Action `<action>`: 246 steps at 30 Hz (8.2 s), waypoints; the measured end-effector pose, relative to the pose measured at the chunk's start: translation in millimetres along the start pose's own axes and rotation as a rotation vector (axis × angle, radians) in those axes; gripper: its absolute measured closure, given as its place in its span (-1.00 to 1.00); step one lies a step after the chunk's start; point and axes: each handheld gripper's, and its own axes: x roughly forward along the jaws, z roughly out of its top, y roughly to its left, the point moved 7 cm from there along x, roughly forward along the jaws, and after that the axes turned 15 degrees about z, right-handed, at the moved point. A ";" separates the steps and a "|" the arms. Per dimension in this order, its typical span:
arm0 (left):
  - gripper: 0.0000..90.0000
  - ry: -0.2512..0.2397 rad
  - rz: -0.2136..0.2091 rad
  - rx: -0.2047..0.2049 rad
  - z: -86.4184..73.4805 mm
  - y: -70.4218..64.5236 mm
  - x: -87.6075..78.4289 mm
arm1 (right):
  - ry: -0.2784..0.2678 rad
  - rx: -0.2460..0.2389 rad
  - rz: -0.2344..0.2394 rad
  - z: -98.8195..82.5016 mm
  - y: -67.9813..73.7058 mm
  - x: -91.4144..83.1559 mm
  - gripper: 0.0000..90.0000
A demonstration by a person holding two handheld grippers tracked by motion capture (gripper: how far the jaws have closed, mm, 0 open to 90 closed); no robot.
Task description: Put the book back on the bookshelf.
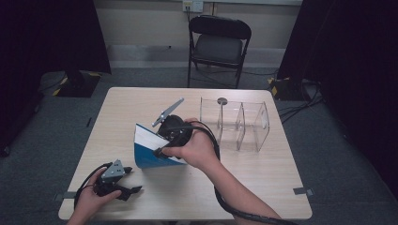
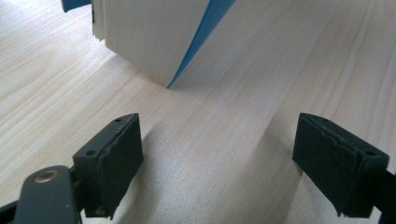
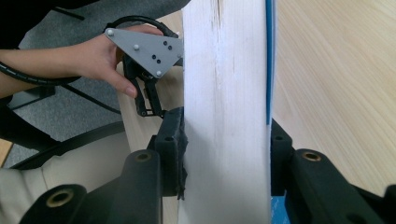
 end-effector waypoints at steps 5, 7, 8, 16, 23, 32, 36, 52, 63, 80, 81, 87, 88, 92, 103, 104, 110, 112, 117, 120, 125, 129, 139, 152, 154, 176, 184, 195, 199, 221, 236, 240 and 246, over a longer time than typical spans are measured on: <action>-0.66 -0.002 -0.003 0.001 0.0 0.2 0.1 | -0.017 -0.006 -0.013 6.0 -5.7 -0.6 0.32; -0.66 -0.001 -0.003 0.002 0.0 0.3 0.1 | -0.019 -0.020 -0.014 8.3 -7.8 -0.1 0.32; -0.66 -0.001 -0.004 0.002 -0.1 0.3 0.1 | -0.019 -0.022 -0.015 9.1 -8.2 0.3 0.32; -0.66 -0.004 -0.003 -0.005 0.0 0.1 0.3 | -0.026 -0.034 -0.008 16.2 -17.3 0.5 0.31; -0.66 -0.003 -0.004 -0.005 0.0 0.2 0.2 | -0.028 -0.048 -0.008 19.9 -22.6 1.6 0.30; -0.66 0.002 -0.005 0.001 -0.4 0.7 -0.1 | -0.027 -0.058 -0.014 24.5 -29.0 1.7 0.27; -0.66 0.000 -0.005 0.003 -0.3 0.7 0.0 | -0.024 -0.071 -0.017 27.0 -32.1 1.5 0.26; -0.66 -0.001 -0.005 0.003 -0.3 0.7 0.0 | -0.020 -0.092 -0.037 37.5 -46.8 1.2 0.17; -0.66 -0.004 -0.007 -0.002 -0.1 0.3 0.2 | -0.023 -0.100 -0.065 41.8 -54.1 1.5 0.12; -0.66 -0.004 -0.009 -0.001 -0.2 0.6 0.1 | 0.031 -0.136 -0.056 36.8 -60.2 7.1 -0.21; -0.66 -0.004 -0.009 0.000 -0.2 0.7 0.2 | 0.030 -0.150 -0.068 36.7 -59.6 7.5 -0.15; -0.66 -0.004 -0.012 -0.007 0.0 0.4 0.6 | 0.004 -0.179 -0.072 35.9 -60.4 4.8 0.02; -0.66 -0.004 -0.012 -0.007 0.0 0.4 0.6 | 0.005 -0.177 -0.066 35.9 -60.1 5.0 0.04; -0.66 -0.003 -0.013 -0.010 0.0 0.0 0.6 | 0.001 -0.172 -0.055 35.7 -59.9 5.7 0.12; -0.66 -0.004 -0.013 -0.006 0.0 0.4 0.6 | -0.011 -0.113 -0.027 34.8 -57.7 5.4 0.33; -0.66 -0.004 -0.013 -0.006 0.0 0.4 0.6 | -0.011 -0.111 -0.027 34.8 -57.5 5.4 0.34; -0.66 -0.004 -0.014 -0.005 0.0 0.5 0.5 | -0.023 -0.079 -0.044 35.1 -57.8 5.3 0.35; -0.66 -0.004 -0.014 -0.005 0.0 0.5 0.5 | -0.020 -0.071 -0.046 34.6 -56.2 5.5 0.35; -0.66 -0.004 -0.014 -0.005 0.0 0.6 0.5 | -0.019 -0.066 -0.054 34.7 -55.5 5.7 0.35; -0.66 -0.003 -0.014 -0.008 -0.2 0.5 0.5 | -0.017 -0.057 -0.057 34.6 -55.1 5.6 0.35; -0.66 -0.013 -0.012 -0.008 0.0 1.2 0.9 | -0.021 -0.042 -0.063 34.5 -53.9 5.9 0.36; -0.66 -0.003 -0.006 -0.012 -0.7 1.9 0.2 | -0.016 -0.031 -0.071 34.5 -52.4 6.2 0.36; -0.66 -0.003 -0.006 -0.012 -0.8 2.1 0.1 | -0.001 0.042 -0.097 35.3 -47.9 6.4 0.36; -0.66 -0.002 -0.010 -0.006 -1.0 2.5 0.1 | 0.017 0.082 -0.045 28.8 -41.7 2.2 0.35; -0.66 -0.002 -0.010 -0.006 -1.0 2.6 0.1 | 0.027 0.052 -0.063 28.5 -41.2 2.0 0.34; -0.66 -0.002 -0.008 -0.007 -1.3 2.5 -0.2 | 0.022 -0.008 -0.081 16.6 -45.5 -0.8 0.15; -0.66 0.000 -0.010 -0.011 -1.6 2.1 -0.5 | 0.006 0.021 -0.060 4.2 -52.0 5.0 0.05; -0.66 -0.003 -0.010 -0.017 -1.4 1.7 -0.3 | 0.017 -0.001 -0.061 -1.5 -54.3 11.2 0.05; -0.66 -0.003 -0.009 -0.015 -1.4 1.9 -0.3 | 0.052 0.024 -0.040 -3.7 -55.2 12.6 0.09; -0.66 -0.003 -0.011 -0.017 -1.4 1.8 -0.2 | 0.095 0.011 -0.072 -5.0 -55.0 13.2 0.01; -0.66 -0.003 -0.014 -0.014 -1.5 2.0 -0.3 | 0.177 -0.029 -0.052 -11.0 -52.0 9.5 -0.04; -0.66 -0.002 -0.013 -0.014 -1.6 2.0 -0.4 | 0.180 -0.016 -0.058 -10.7 -53.9 9.4 0.04; -0.66 -0.003 -0.015 -0.013 -1.6 1.9 -0.3 | 0.195 0.025 -0.073 -10.4 -57.3 8.7 0.08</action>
